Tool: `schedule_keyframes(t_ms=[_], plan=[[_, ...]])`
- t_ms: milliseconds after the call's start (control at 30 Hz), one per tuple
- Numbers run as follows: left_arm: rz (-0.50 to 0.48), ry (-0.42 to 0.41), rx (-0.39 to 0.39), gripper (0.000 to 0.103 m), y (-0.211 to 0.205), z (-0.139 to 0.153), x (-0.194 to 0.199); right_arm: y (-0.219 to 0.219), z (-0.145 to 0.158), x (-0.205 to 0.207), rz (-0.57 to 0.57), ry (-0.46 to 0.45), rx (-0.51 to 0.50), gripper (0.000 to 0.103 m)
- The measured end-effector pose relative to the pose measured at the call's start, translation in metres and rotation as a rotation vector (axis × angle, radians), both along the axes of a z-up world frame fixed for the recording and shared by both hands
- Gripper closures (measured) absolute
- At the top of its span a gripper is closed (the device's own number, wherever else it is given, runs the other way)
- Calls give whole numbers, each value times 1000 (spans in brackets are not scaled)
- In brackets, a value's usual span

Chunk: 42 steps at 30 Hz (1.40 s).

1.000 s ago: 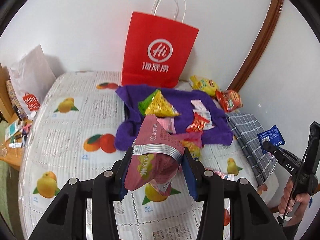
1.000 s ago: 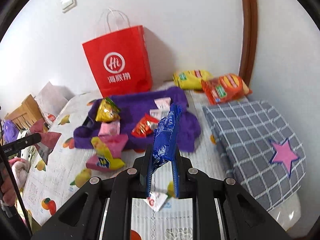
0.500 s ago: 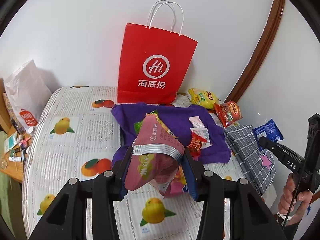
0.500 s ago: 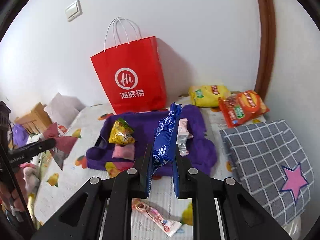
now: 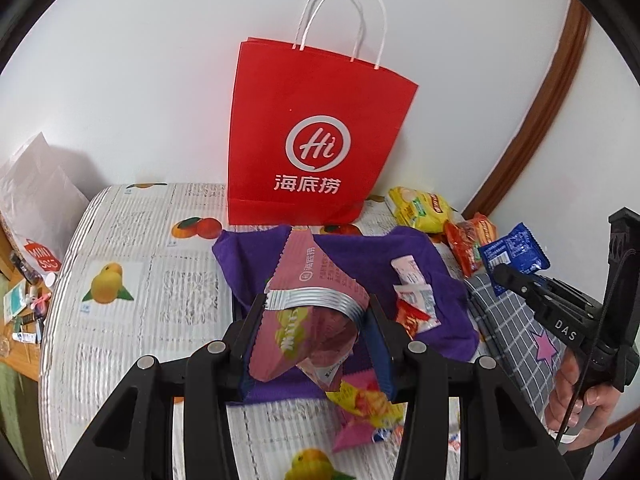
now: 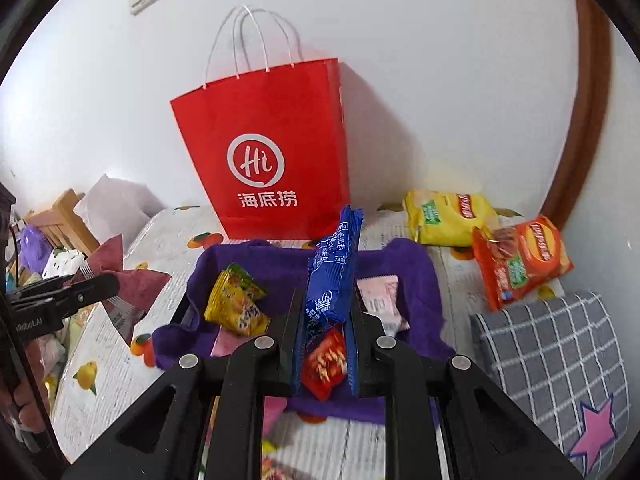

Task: Organize snacks
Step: 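Carry the blue packet and pink bag over the purple towel with both tools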

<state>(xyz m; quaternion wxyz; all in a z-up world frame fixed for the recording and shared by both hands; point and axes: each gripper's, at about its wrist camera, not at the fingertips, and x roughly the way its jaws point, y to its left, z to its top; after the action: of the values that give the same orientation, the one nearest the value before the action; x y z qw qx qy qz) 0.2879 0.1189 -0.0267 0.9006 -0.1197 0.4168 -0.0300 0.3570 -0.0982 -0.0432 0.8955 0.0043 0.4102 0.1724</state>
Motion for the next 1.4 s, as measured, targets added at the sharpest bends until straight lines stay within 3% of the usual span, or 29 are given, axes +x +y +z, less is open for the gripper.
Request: schedule_keyframes(t_ms=[400, 600, 833, 967, 1133, 1300, 1400], plan=[[16, 34, -54, 60, 2, -23, 59, 17, -36, 66, 10, 94, 47, 86], [19, 57, -54, 60, 4, -41, 74, 27, -74, 83, 83, 212, -36, 85], [20, 78, -61, 60, 10, -49, 78, 28, -120, 94, 111, 381, -55, 85], [7, 77, -56, 60, 5, -49, 77, 35, -132, 93, 141, 404, -67, 86], [-12, 79, -54, 60, -1, -50, 77, 35, -133, 90, 157, 413, -100, 85], [-42, 70, -72, 60, -9, -49, 76, 22, -114, 91, 123, 362, -115, 69], [-64, 49, -90, 60, -17, -48, 75, 13, -97, 88, 108, 318, -93, 68]])
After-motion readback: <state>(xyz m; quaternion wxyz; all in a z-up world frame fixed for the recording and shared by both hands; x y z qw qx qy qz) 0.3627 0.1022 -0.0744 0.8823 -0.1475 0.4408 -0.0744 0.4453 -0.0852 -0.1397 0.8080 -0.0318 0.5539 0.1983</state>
